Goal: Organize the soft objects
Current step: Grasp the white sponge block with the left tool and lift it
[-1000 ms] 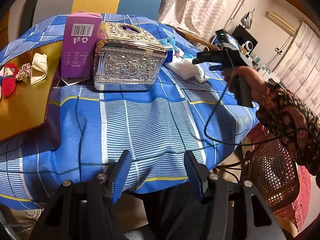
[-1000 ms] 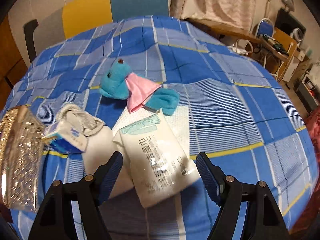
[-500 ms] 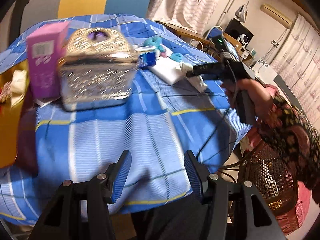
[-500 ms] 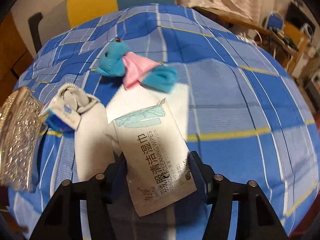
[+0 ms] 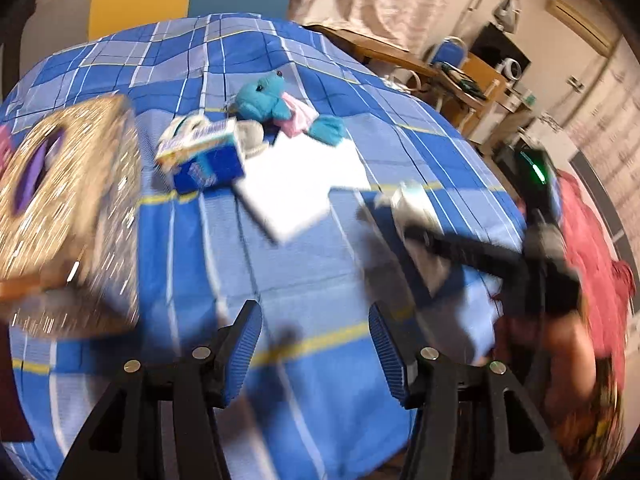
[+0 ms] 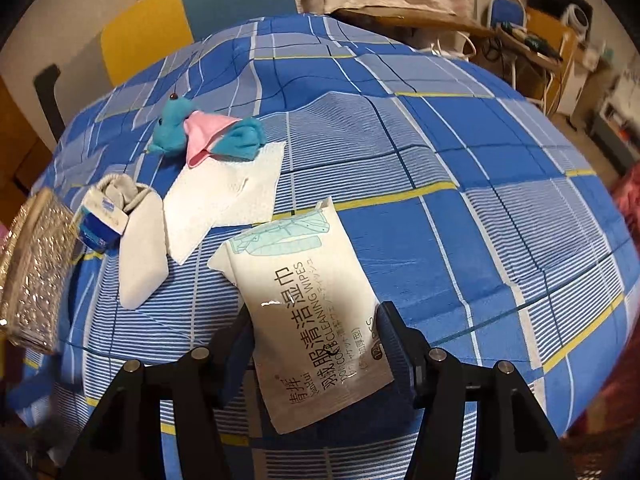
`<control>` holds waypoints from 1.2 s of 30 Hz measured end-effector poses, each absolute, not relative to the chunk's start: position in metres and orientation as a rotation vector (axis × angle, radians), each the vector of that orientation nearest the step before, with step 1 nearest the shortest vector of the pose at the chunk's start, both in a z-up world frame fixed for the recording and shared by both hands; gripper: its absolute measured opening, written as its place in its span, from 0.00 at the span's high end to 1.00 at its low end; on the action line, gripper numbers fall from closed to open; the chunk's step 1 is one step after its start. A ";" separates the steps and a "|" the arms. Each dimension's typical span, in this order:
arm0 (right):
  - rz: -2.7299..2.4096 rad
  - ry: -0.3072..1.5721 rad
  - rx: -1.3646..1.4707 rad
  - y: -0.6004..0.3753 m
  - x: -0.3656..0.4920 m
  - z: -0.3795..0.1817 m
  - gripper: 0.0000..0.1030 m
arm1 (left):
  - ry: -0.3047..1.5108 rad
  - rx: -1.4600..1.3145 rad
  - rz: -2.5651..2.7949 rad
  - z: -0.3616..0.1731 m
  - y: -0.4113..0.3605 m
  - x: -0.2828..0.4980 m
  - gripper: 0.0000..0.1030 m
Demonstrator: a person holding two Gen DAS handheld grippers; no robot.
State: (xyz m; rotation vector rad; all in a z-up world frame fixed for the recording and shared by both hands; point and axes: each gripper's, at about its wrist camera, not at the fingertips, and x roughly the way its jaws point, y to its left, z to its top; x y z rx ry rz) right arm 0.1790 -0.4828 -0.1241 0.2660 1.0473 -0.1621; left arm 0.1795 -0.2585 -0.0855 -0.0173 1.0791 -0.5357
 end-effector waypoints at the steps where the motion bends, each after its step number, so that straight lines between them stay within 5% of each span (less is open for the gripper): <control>1: -0.163 1.048 0.260 -0.483 0.179 -0.125 0.41 | 1.082 -0.023 -0.519 -0.087 -0.265 0.189 0.45; 16: -0.154 1.062 0.285 -0.487 0.183 -0.125 0.41 | 1.201 -0.167 -0.305 -0.142 -0.294 0.292 0.33; 24: -0.152 1.060 0.299 -0.487 0.182 -0.126 0.41 | 1.157 -0.087 -0.342 -0.139 -0.291 0.274 0.41; 36: -0.148 1.060 0.310 -0.488 0.181 -0.125 0.40 | 1.156 0.005 -0.440 -0.131 -0.267 0.206 0.35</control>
